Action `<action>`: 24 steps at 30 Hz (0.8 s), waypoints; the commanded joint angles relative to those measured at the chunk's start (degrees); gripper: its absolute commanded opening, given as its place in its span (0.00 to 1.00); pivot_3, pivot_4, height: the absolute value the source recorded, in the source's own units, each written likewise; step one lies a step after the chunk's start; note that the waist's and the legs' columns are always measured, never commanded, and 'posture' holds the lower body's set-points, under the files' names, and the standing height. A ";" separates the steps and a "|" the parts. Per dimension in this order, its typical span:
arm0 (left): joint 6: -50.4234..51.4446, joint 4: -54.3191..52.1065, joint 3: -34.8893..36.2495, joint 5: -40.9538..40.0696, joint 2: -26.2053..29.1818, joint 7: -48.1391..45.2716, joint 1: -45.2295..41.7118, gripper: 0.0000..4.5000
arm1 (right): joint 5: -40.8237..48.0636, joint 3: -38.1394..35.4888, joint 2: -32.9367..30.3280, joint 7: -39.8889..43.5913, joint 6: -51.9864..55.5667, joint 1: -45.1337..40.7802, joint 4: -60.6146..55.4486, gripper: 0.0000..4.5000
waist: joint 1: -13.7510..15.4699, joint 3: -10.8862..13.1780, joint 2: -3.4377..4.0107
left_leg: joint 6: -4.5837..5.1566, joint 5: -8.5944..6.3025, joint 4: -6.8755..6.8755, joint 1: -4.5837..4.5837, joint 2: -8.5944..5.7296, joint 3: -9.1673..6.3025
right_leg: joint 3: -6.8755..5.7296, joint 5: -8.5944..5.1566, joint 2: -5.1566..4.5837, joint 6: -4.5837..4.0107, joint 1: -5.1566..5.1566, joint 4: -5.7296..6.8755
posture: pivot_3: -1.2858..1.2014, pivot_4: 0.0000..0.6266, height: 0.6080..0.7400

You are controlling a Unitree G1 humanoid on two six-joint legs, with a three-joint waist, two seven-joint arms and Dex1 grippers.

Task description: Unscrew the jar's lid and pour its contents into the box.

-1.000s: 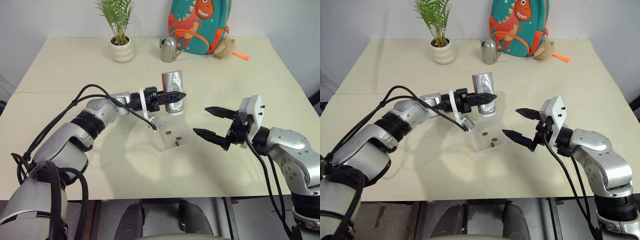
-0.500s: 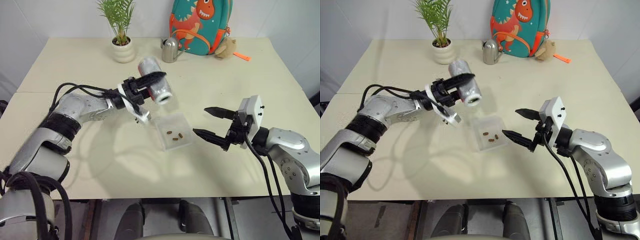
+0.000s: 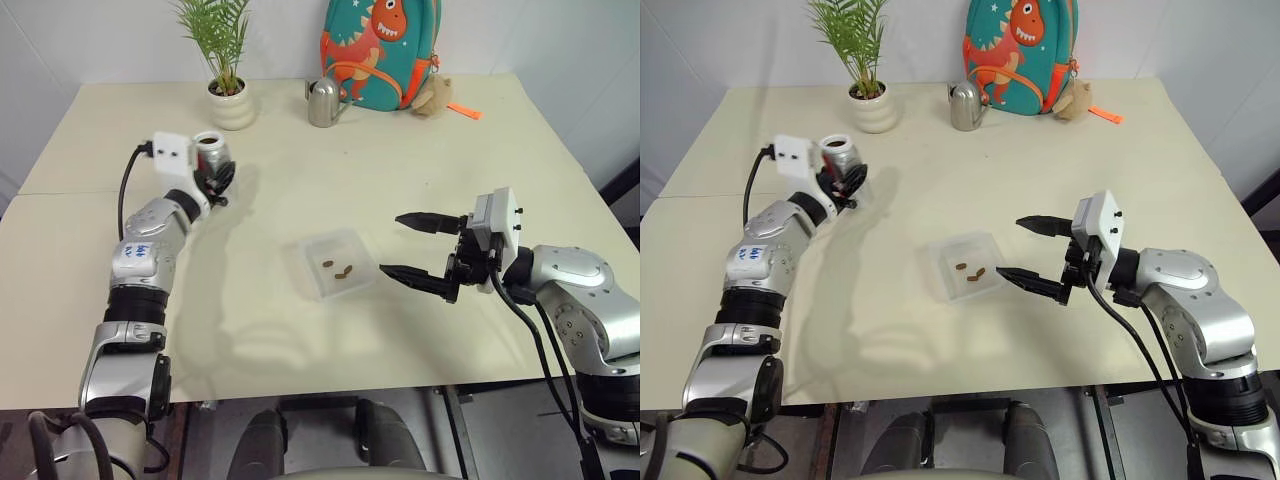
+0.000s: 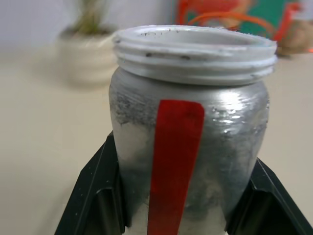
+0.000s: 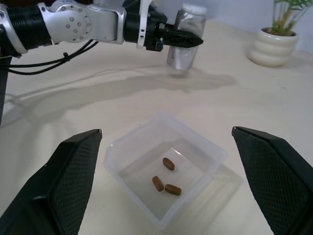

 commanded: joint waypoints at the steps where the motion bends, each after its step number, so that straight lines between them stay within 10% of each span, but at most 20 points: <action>1: -2.67 2.90 5.34 -0.38 2.12 -0.86 0.72 0.43 | -1.84 1.40 -1.53 2.89 -2.56 -0.41 0.18 1.00 | 0.10 -0.03 -0.06 | -0.01 0.00 0.00 -0.01 0.00 0.00 | 0.00 0.00 0.00 0.00 0.00 0.00 | 0.52 0.24 1.00; 11: -14.46 9.43 6.44 5.92 4.21 -3.82 5.23 0.43 | -2.33 1.53 -1.35 3.11 -2.31 1.00 0.23 1.00 | 0.38 -0.11 -0.23 | -0.06 -0.03 -0.01 -0.11 -0.01 0.01 | -0.01 0.05 -0.01 0.06 0.00 -0.18 | 0.52 0.24 1.00; 19: -14.57 5.06 8.37 4.57 3.10 -6.09 10.55 1.00 | -1.59 0.77 -1.70 2.58 -1.48 2.93 -0.64 1.00 | 0.11 -0.13 -0.27 | -0.05 -0.04 -0.01 -0.08 0.00 0.03 | 0.00 0.07 -0.01 0.01 -0.01 -0.18 | 0.52 0.24 1.00; 24: -14.72 -0.27 9.03 5.37 4.79 -7.43 15.60 1.00 | -0.12 0.30 -0.75 1.80 -0.77 3.00 -1.32 1.00 | 0.11 -0.14 -0.28 | -0.06 -0.04 -0.01 -0.06 0.01 0.03 | 0.00 0.08 -0.02 0.01 -0.01 -0.19 | 0.52 0.24 1.00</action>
